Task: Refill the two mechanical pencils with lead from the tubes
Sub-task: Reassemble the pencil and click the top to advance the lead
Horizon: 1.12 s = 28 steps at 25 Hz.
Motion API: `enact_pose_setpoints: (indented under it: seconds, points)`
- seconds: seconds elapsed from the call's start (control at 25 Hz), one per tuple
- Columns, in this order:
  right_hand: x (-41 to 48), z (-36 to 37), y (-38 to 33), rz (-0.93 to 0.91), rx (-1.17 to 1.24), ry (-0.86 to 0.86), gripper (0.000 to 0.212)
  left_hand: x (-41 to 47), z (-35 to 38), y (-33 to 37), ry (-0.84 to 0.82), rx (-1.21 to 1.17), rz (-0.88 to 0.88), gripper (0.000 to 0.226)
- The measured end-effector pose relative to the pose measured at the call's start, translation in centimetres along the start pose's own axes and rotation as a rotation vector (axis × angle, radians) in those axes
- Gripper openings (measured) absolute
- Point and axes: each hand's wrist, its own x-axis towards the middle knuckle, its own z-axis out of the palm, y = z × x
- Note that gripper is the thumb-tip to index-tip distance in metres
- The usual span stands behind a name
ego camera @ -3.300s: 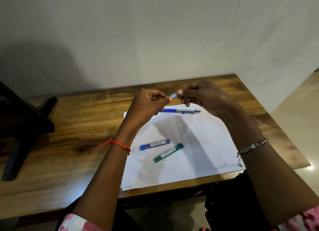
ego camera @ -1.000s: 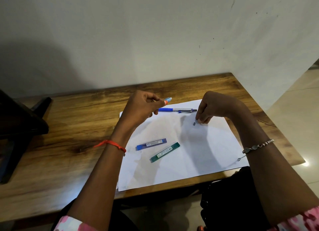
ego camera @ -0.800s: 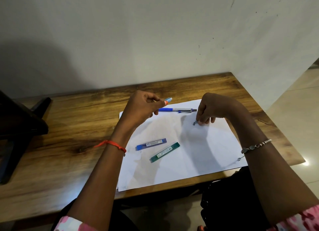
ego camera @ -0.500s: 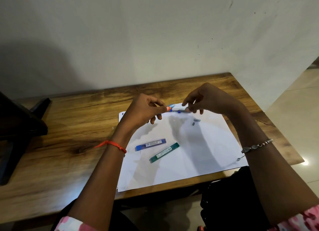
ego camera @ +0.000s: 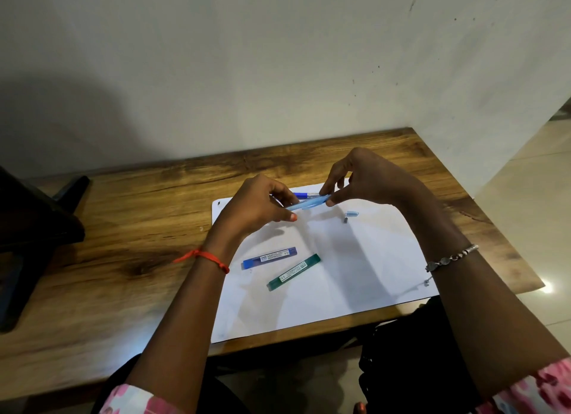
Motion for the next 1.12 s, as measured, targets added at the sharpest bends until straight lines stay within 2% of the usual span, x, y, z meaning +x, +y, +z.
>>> enact_pose_setpoints:
  seconds: [0.28, 0.64, 0.84, 1.12]
  points:
    - [0.3, 0.7, 0.2, 0.071, -0.100, -0.094, 0.022, 0.5, 0.9, -0.8, 0.025, 0.222, 0.003, 0.029]
    - [0.4, 1.1, 0.0, 0.091, -0.166, -0.153, 0.022, 0.6, 0.9, -0.8, -0.003, 0.228, -0.017, 0.031]
    - [0.4, 1.1, -0.4, 0.022, -0.062, -0.145, 0.016, 0.4, 0.6, -0.7, -0.009, 0.240, -0.022, 0.033]
    - [0.2, 1.9, -2.0, -0.086, 0.149, -0.267, 0.016, 0.0, -0.3, -0.6, 0.019, 0.243, 0.017, 0.028]
